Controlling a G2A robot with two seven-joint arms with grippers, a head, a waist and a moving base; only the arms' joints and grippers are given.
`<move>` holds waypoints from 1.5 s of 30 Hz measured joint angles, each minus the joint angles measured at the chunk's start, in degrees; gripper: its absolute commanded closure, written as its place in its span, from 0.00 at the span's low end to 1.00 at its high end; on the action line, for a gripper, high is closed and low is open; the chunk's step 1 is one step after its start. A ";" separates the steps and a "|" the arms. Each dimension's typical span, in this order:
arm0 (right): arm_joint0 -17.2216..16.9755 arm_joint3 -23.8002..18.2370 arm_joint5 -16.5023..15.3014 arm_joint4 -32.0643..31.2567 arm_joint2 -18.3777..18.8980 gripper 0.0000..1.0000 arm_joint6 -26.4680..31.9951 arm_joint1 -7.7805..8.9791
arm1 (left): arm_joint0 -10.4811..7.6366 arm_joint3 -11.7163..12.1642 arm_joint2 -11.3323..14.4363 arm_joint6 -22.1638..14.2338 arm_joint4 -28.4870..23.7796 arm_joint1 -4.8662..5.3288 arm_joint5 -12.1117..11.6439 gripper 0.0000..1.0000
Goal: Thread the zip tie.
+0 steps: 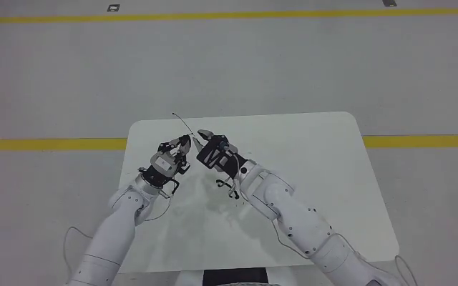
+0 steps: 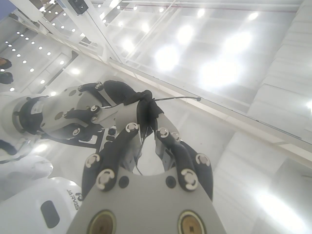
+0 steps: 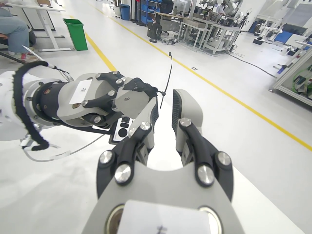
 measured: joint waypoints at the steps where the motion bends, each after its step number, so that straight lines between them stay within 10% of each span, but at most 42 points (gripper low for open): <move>1: -0.01 0.01 -0.09 -0.09 0.00 0.88 0.07 -0.03 | 0.00 0.00 0.00 0.00 0.00 0.00 0.00 1.00; 45: -2.17 -0.41 -2.28 -3.12 2.54 1.00 2.03 -0.62 | 0.00 0.00 0.00 0.00 0.00 0.00 0.00 1.00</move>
